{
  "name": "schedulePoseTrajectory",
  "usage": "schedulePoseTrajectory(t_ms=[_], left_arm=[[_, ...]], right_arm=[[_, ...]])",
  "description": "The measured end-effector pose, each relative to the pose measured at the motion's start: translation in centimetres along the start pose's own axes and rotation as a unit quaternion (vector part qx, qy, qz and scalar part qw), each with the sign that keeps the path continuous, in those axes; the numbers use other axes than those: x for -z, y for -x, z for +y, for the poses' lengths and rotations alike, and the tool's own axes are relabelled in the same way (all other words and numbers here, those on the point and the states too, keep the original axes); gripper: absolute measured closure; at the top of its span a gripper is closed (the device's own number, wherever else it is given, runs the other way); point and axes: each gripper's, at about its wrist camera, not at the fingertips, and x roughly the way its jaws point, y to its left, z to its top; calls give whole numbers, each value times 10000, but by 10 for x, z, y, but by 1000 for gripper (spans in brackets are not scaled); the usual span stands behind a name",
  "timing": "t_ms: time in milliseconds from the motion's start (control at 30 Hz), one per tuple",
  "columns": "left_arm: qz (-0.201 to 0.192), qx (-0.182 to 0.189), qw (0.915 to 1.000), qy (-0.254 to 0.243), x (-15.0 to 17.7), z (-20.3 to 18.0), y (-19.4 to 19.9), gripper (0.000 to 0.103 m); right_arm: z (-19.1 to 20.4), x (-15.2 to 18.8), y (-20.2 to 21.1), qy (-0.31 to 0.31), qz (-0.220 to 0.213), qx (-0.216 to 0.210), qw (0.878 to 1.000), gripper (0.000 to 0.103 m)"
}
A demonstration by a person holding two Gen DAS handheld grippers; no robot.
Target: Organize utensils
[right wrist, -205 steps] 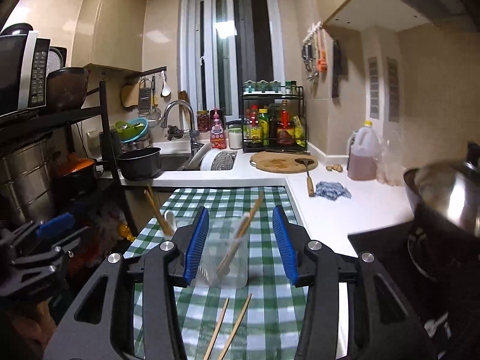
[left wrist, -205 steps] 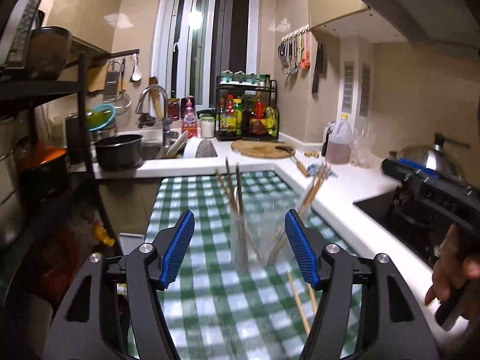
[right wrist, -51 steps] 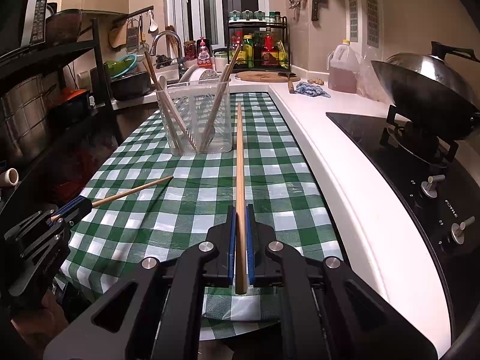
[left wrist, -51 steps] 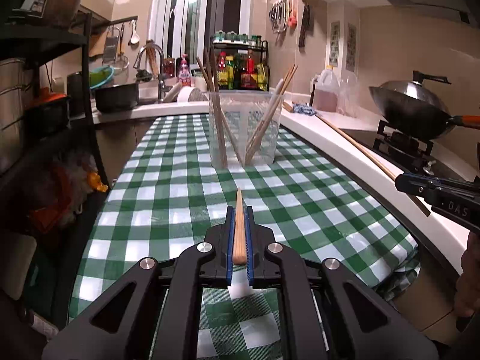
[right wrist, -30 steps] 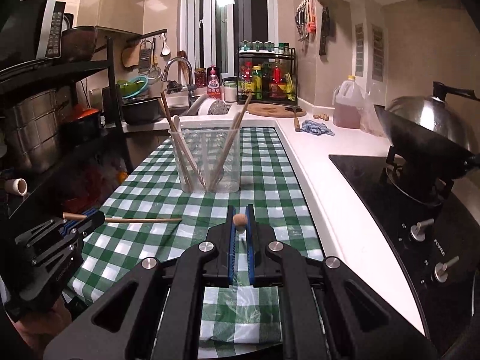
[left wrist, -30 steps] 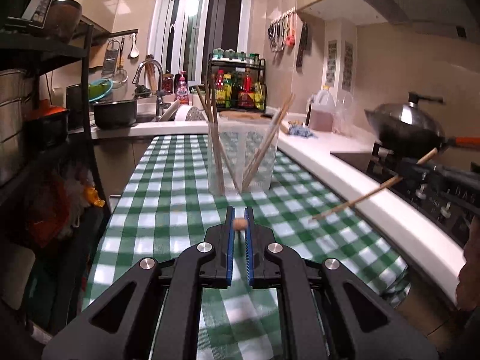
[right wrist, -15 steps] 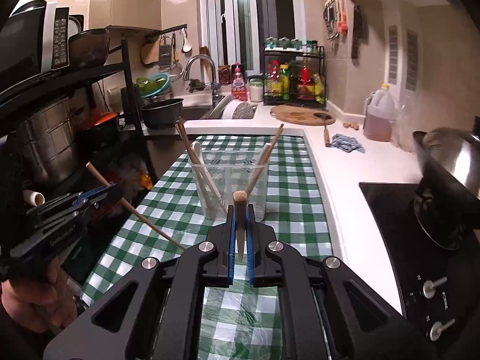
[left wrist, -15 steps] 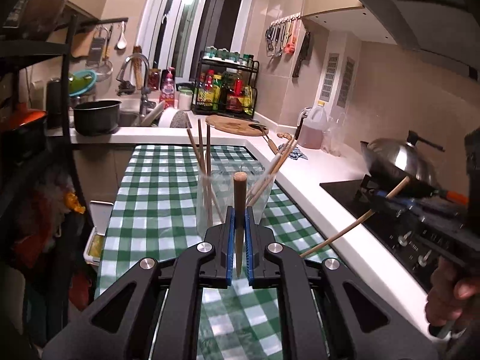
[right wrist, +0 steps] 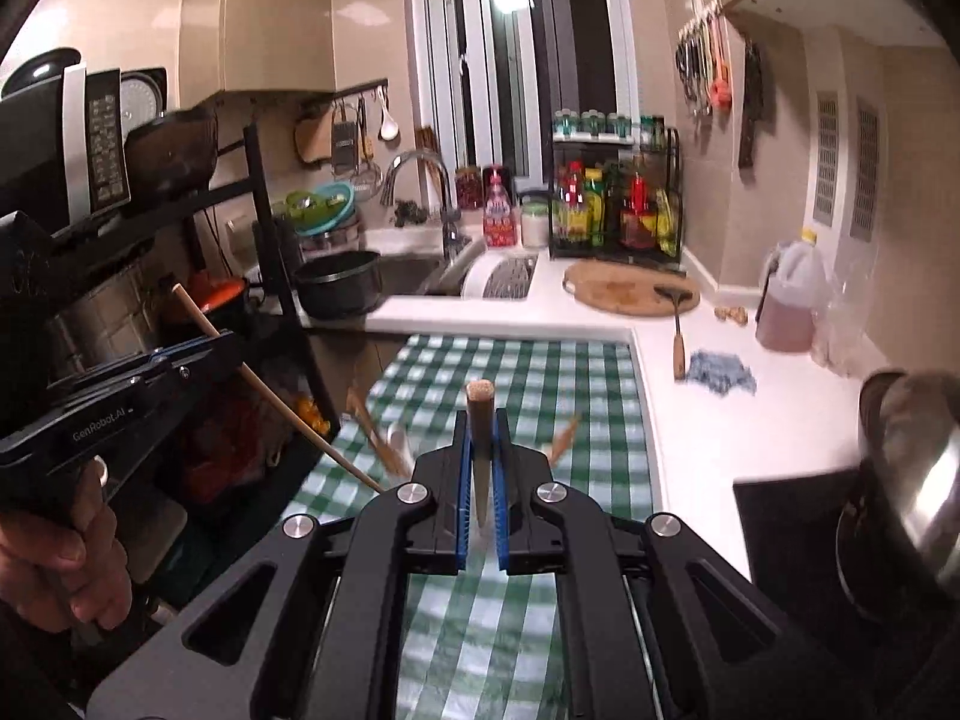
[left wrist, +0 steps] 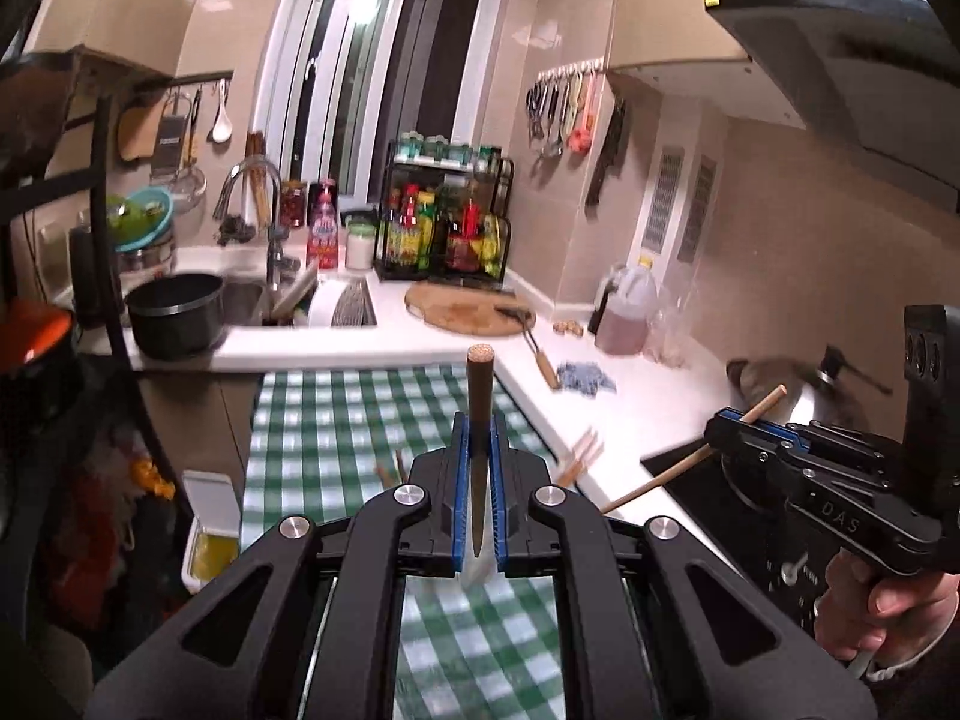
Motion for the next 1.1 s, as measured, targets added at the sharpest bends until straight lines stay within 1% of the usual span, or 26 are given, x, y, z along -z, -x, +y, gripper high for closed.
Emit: schedulePoseTrajectory(t_ms=[100, 200, 333, 467, 500, 533, 567, 600, 633, 700, 767, 833, 867, 900, 933, 967, 1033, 1067, 1100], left_arm=[[-56, -58, 9999, -59, -15, -1, -14, 97], [157, -122, 9998, -9, -15, 5, -42, 97], [604, -212, 9979, 20, 1, 13, -84, 97], [873, -320, 9957, -39, 14, 16, -108, 96], [897, -344, 9954, -14, 15, 17, -110, 94], [897, -340, 9954, 10, 16, 19, -110, 85], [877, -338, 9956, 13, 16, 20, -108, 79], [809, -358, 9961, -11, 16, 19, -105, 71], [750, -398, 9964, -55, 14, 19, -101, 70], [660, -438, 9968, -94, 12, 17, -94, 70], [564, -449, 9974, -55, 8, 16, -84, 70], [495, -450, 9977, -46, 6, 15, -76, 69], [414, -467, 9980, -54, 6, 14, -67, 69], [339, -486, 9982, -57, 8, 13, -60, 67], [265, -504, 9984, -55, 9, 12, -53, 62], [172, -518, 9985, -42, 13, 11, -44, 58], [-4, -550, 9985, 8, 24, 11, -29, 44], [-96, -566, 9983, 33, 33, 12, -21, 41], [-160, -585, 9981, 56, 41, 13, -17, 36]], right_arm=[[1, -21, -13, 23, -130, -21, 9999, 97], [6, -28, -36, 121, -49, 55, 9999, 97], [7, -14, -74, 188, 285, 137, 9993, 97], [5, 0, -103, 185, 619, 178, 9977, 96], [4, 3, -109, 197, 681, 243, 9972, 91], [3, 4, -111, 195, 706, 306, 9968, 83], [2, 5, -112, 186, 714, 340, 9967, 81], [0, 5, -112, 176, 705, 348, 9968, 79], [0, 5, -110, 187, 674, 379, 9968, 78], [3, 3, -103, 263, 568, 456, 9970, 70], [7, 0, -94, 325, 437, 513, 9972, 66], [10, -2, -81, 409, 252, 584, 9971, 65], [12, -3, -71, 442, 89, 648, 9969, 64], [13, -2, -61, 454, -36, 684, 9966, 60], [13, 0, -51, 460, -170, 704, 9963, 55], [14, 2, -44, 459, -282, 726, 9959, 51], [13, 11, -24, 419, -557, 805, 9943, 42], [12, 18, -16, 380, -659, 826, 9937, 39], [12, 26, -9, 342, -738, 838, 9932, 33]])
